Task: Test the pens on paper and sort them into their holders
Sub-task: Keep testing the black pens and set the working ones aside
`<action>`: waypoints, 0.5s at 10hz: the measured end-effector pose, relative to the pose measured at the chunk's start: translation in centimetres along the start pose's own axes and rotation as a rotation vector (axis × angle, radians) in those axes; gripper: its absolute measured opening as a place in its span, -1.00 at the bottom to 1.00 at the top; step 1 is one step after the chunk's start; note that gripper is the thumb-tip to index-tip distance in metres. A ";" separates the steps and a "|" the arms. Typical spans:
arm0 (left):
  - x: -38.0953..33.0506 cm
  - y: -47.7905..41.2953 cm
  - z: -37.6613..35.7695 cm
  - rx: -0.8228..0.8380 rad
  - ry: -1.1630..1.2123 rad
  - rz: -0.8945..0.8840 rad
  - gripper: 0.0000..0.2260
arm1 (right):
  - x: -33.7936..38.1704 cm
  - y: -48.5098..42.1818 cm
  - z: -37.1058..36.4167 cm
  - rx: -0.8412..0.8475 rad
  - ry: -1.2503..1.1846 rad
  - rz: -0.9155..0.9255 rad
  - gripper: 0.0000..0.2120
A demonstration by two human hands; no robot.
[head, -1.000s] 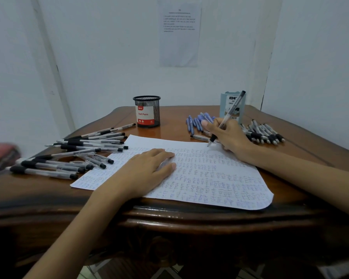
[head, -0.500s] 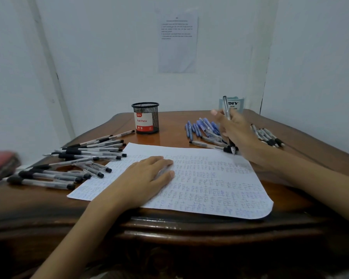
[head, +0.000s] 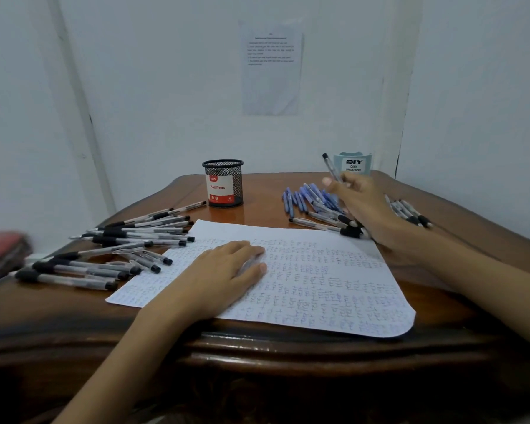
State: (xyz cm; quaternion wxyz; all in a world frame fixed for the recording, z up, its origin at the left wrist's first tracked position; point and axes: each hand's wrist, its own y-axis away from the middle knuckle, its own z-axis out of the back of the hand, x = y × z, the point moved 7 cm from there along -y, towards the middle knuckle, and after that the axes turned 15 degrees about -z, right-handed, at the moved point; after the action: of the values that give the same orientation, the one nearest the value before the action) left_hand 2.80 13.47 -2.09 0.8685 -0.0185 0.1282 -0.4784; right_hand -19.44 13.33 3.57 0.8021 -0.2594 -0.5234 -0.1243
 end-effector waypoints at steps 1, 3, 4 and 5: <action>0.0 0.0 0.0 -0.001 -0.002 -0.002 -0.57 | 0.1 -1.6 2.4 -0.148 0.319 0.050 -0.75; -0.1 0.0 0.1 -0.002 0.004 -0.008 -0.57 | -2.2 -3.6 4.6 -0.220 0.862 0.000 -0.70; -0.1 0.0 0.1 -0.003 0.002 -0.010 -0.57 | -3.5 -4.1 5.0 -0.183 0.876 -0.085 -0.68; -0.1 0.0 0.1 -0.007 0.001 -0.012 -0.57 | -3.9 -4.4 5.1 -0.181 0.911 -0.080 -0.70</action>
State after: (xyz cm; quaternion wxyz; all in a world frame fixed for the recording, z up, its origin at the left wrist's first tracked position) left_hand 2.73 13.53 -1.97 0.8654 -0.0220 0.1301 -0.4833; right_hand -27.12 12.17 2.90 0.9190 -0.2268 -0.1142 -0.3016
